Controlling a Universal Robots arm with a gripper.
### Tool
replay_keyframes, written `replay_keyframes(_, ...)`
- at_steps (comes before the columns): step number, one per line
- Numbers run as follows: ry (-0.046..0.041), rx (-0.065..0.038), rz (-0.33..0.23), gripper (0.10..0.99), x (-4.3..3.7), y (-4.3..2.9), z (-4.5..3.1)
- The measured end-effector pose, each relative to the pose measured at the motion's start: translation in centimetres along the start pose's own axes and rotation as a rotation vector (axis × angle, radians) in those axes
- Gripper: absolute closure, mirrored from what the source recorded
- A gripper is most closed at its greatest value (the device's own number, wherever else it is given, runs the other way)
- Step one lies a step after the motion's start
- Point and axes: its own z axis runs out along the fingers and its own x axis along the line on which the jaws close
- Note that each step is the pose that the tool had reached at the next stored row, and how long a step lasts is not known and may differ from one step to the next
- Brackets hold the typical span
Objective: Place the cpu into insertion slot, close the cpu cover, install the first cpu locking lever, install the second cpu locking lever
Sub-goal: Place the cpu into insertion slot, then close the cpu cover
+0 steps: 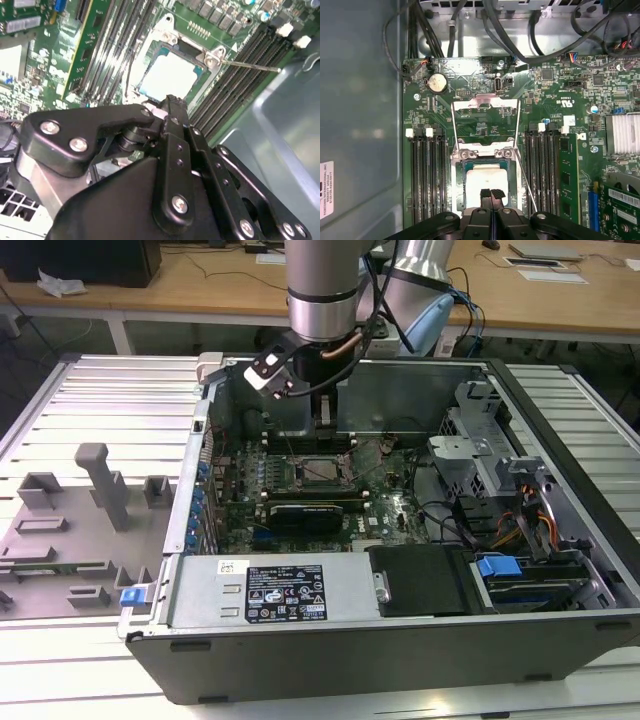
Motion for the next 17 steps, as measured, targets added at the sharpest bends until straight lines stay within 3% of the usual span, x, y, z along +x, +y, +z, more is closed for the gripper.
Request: replay_keyframes(17, 0.0001, 0.000, 0.000, 0.980, 0.00, 0.03, -0.33)
